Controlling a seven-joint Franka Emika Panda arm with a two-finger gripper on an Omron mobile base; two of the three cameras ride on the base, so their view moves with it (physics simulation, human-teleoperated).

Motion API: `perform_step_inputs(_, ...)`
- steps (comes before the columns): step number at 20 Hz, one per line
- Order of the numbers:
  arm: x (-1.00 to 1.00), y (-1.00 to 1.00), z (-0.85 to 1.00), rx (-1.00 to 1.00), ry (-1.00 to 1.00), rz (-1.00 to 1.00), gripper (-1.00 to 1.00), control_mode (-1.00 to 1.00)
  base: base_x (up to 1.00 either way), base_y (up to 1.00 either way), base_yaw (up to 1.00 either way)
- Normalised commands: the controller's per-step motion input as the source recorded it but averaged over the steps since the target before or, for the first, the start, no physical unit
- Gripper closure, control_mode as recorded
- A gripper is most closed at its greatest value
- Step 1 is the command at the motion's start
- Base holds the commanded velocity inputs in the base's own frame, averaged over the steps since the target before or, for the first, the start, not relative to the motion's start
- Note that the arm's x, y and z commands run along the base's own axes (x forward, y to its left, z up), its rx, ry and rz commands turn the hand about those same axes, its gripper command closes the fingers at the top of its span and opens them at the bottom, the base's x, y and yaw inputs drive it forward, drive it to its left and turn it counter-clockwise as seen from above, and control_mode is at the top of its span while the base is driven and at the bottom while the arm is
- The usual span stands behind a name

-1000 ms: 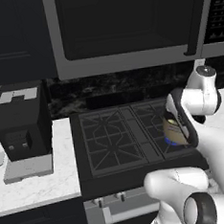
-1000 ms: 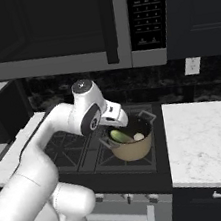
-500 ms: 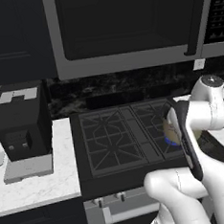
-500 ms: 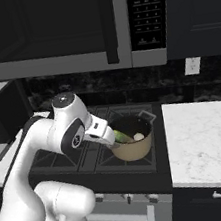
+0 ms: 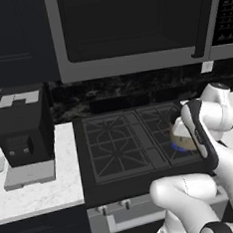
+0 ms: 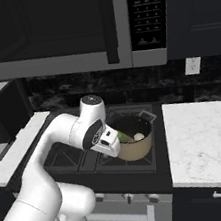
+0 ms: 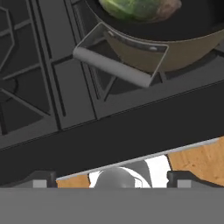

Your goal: Put the cucumber and garlic in the pot. Retrieve the spatula and lightly stir the vegetables in the pot.

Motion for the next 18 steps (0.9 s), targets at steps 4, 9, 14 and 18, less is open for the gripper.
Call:
perform_step_inputs(4, 0.0, 0.0, 0.0, 0.0, 0.0, 0.0, -1.0, 1.0, -0.89, 0.51, 0.02)
perform_step_inputs(9, 0.0, 0.0, 0.0, 0.0, 0.0, 0.0, -1.0, 1.0, -0.44, 1.0, 0.01)
perform_step_inputs(14, 0.0, 0.0, 0.0, 0.0, 0.0, 0.0, -1.0, 1.0, 0.23, 1.0, 0.0)
perform_step_inputs(18, 0.0, 0.0, 0.0, 0.0, 0.0, 0.0, -1.0, 1.0, 0.72, 1.0, 0.0)
